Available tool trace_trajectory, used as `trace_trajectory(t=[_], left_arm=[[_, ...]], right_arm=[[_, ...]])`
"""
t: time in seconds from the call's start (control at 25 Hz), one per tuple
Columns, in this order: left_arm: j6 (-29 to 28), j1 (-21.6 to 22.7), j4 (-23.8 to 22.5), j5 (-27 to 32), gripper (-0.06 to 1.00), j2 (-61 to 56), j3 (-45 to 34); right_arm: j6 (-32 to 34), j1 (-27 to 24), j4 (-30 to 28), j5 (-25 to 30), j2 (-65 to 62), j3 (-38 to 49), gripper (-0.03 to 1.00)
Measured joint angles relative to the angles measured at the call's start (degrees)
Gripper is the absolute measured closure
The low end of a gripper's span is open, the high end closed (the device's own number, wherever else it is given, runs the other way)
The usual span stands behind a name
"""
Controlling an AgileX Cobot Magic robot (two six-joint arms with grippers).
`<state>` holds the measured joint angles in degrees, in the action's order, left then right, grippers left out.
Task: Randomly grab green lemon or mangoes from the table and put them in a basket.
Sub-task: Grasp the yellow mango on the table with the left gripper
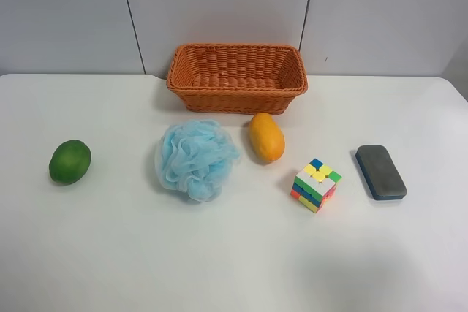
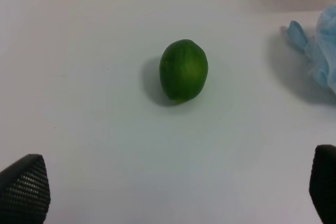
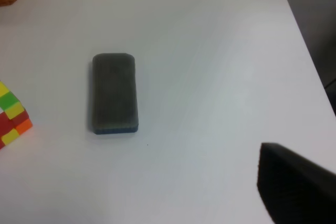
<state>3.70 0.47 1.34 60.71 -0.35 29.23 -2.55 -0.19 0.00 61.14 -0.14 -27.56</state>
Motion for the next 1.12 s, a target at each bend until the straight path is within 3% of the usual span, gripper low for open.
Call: trace_trajectory(t=[0.36, 0.72, 1.12], left_arm=[[-1.08, 0.00, -0.37, 0.37, -0.05, 3.96, 2.73], [-1.30, -0.43, 1.39, 5.87, -0.05, 31.59, 22.56], [-7.94, -13.55, -0.36, 1.50, -0.05, 59.47, 33.87]], right_arm=[[0.00, 0.00, 0.00, 0.00, 0.00, 0.00, -0.02], [0.00, 0.00, 0.00, 0.00, 0.00, 0.00, -0.02], [0.00, 0.00, 0.00, 0.00, 0.00, 0.00, -0.02]])
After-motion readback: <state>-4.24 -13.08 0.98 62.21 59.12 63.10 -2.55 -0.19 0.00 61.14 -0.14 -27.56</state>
